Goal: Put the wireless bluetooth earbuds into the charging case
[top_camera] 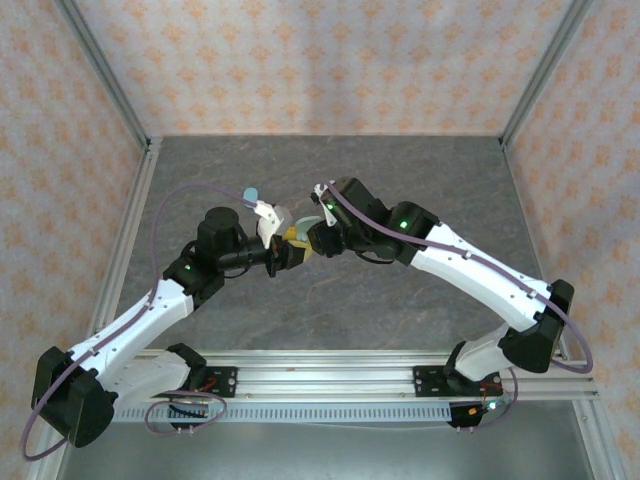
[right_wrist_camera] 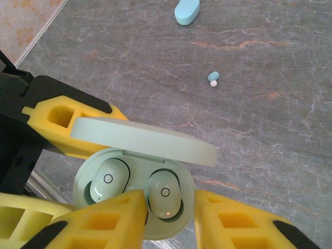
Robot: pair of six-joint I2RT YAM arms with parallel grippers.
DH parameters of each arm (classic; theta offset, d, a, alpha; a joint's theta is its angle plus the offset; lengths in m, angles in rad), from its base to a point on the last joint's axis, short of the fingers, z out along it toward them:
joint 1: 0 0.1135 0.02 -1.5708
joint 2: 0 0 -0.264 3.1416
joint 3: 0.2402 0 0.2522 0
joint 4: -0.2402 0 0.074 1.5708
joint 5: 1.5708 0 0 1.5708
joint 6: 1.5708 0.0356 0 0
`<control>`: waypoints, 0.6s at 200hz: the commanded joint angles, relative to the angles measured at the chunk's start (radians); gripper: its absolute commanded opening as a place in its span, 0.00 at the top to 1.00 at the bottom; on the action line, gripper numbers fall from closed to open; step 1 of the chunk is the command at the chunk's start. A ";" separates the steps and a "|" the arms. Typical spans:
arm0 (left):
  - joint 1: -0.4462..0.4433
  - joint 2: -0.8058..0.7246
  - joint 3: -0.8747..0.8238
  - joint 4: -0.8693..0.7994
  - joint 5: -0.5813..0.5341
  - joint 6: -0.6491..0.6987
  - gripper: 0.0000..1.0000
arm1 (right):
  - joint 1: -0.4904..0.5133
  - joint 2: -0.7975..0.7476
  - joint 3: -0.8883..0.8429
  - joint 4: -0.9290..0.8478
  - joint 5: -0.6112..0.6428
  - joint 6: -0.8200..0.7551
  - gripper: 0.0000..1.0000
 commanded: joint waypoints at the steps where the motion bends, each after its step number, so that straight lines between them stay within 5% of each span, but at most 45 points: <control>1: -0.005 -0.023 0.030 0.040 -0.018 -0.002 0.91 | 0.008 -0.035 0.021 0.003 0.000 0.013 0.68; 120: -0.007 -0.045 0.021 0.049 -0.021 -0.013 0.91 | -0.021 -0.106 -0.024 0.043 -0.020 0.091 0.64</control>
